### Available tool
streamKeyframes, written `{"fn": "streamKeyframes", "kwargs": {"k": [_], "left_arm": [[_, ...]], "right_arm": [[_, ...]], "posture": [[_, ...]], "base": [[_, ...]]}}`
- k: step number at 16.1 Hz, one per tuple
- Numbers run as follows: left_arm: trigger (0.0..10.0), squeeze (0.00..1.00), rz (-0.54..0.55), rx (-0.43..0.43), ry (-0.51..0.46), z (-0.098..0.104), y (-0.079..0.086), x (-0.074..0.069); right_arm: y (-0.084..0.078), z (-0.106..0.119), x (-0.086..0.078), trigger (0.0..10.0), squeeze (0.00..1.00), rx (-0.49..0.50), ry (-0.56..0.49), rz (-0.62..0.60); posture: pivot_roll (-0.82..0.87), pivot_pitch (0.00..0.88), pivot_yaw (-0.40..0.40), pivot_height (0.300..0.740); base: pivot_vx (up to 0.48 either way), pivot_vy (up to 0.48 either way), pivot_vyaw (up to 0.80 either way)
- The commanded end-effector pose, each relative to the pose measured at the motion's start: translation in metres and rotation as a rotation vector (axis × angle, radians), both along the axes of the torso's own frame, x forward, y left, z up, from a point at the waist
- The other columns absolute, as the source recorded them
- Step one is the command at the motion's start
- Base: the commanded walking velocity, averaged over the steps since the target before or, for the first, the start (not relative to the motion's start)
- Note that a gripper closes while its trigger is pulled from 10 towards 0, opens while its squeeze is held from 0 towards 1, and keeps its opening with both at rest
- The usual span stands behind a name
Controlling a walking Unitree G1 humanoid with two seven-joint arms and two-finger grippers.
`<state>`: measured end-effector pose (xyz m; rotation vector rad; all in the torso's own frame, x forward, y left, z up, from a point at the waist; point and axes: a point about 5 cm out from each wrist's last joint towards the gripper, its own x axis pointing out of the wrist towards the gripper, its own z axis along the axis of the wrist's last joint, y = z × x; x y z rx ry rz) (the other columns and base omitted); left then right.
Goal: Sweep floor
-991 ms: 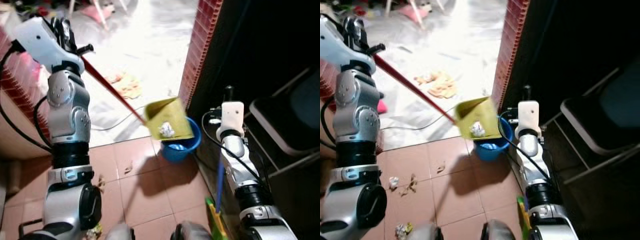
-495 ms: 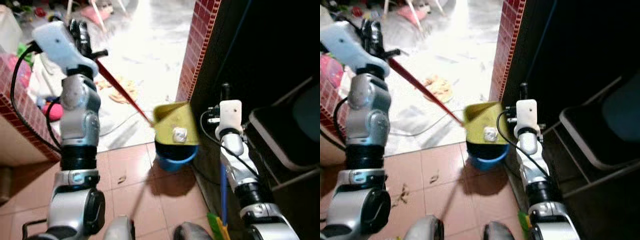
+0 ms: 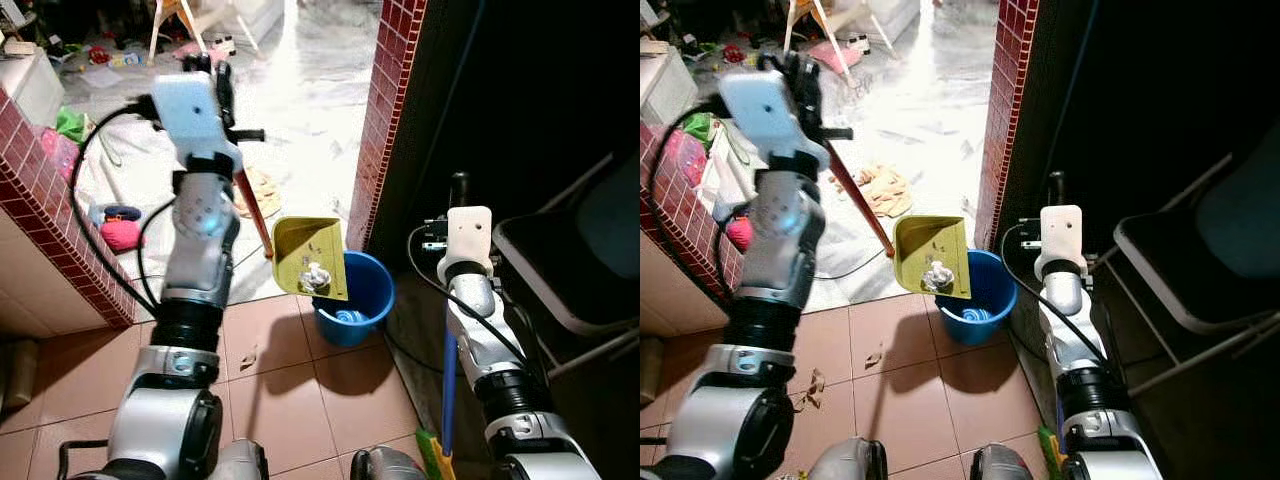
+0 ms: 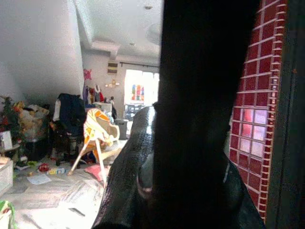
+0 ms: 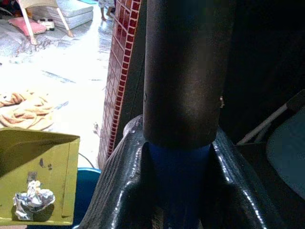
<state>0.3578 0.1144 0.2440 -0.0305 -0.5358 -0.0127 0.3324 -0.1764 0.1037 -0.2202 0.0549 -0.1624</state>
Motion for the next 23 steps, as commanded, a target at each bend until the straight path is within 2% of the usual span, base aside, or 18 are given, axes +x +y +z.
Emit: {"fn": "streamKeyframes", "kwargs": {"k": [1, 6, 7, 9, 10, 11, 12, 15, 16, 18, 20, 23], "left_arm": [[10.0, 0.0, -0.026, 0.044, -0.077, 0.009, -0.009, -0.004], [10.0, 0.0, -0.274, 0.182, -0.112, -0.004, -0.053, -0.018], [10.0, 0.0, -0.38, 0.273, -0.119, -0.014, -0.068, -0.025], [10.0, 0.0, -0.504, 0.411, -0.133, -0.027, -0.082, -0.033], [10.0, 0.0, -0.559, 0.474, -0.139, -0.033, -0.086, -0.037], [10.0, 0.0, -0.575, 0.493, -0.142, -0.034, -0.086, -0.038], [10.0, 0.0, -0.607, 0.6, -0.175, -0.039, -0.089, -0.041], [10.0, 0.0, -0.588, 0.641, -0.214, -0.035, -0.087, -0.04], [10.0, 0.0, -0.531, 0.626, -0.245, -0.027, -0.083, -0.037], [10.0, 0.0, -0.413, 0.513, -0.243, -0.013, -0.071, -0.028], [10.0, 0.0, -0.281, 0.35, -0.248, 0.007, -0.051, -0.017], [10.0, 0.0, -0.208, 0.133, -0.226, 0.033, -0.032, -0.005]], "right_arm": [[0.002, 0.011, 0.001, 10.0, 0.0, -0.002, -0.057, 0.009], [0.003, 0.013, 0.001, 10.0, 0.0, 0.002, -0.07, 0.016], [0.003, 0.013, 0.001, 10.0, 0.0, 0.002, -0.073, 0.014], [0.002, 0.014, 0.0, 10.0, 0.0, 0.001, -0.078, 0.013], [0.002, 0.014, 0.0, 10.0, 0.0, 0.0, -0.08, 0.014], [0.002, 0.014, 0.0, 10.0, 0.0, 0.0, -0.08, 0.014], [0.002, 0.015, 0.0, 10.0, 0.0, -0.001, -0.085, 0.013], [0.001, 0.016, 0.001, 10.0, 0.0, -0.002, -0.091, 0.012], [0.001, 0.017, 0.002, 10.0, 0.0, -0.003, -0.096, 0.013], [0.002, 0.018, 0.002, 10.0, 0.0, -0.004, -0.105, 0.014], [0.002, 0.02, 0.002, 10.0, 0.0, -0.006, -0.117, 0.01], [0.002, 0.02, 0.002, 10.0, 0.0, -0.01, -0.123, 0.009]], "posture": [[-0.05, 0.056, 0.015, 0.74], [-0.05, 0.061, 0.013, 0.74], [-0.05, 0.065, 0.017, 0.74], [-0.05, 0.065, 0.017, 0.74], [-0.05, 0.067, 0.016, 0.74], [-0.05, 0.067, 0.016, 0.74], [-0.05, 0.067, 0.015, 0.74], [-0.05, 0.068, 0.012, 0.74], [-0.05, 0.068, 0.012, 0.74], [-0.05, 0.069, 0.01, 0.74], [-0.05, 0.069, 0.01, 0.74], [-0.05, 0.068, 0.007, 0.74]], "base": [[0.0, 0.0, 0.0], [0.0, 0.0, 0.0], [0.0, 0.0, 0.0], [0.0, 0.0, 0.0], [0.0, 0.0, 0.0], [0.0, 0.0, 0.0], [0.0, 0.0, 0.0], [0.0, 0.0, 0.0], [0.0, 0.0, 0.0], [0.0, 0.0, 0.0], [0.0, 0.0, 0.0], [0.0, 0.0, 0.0]]}}
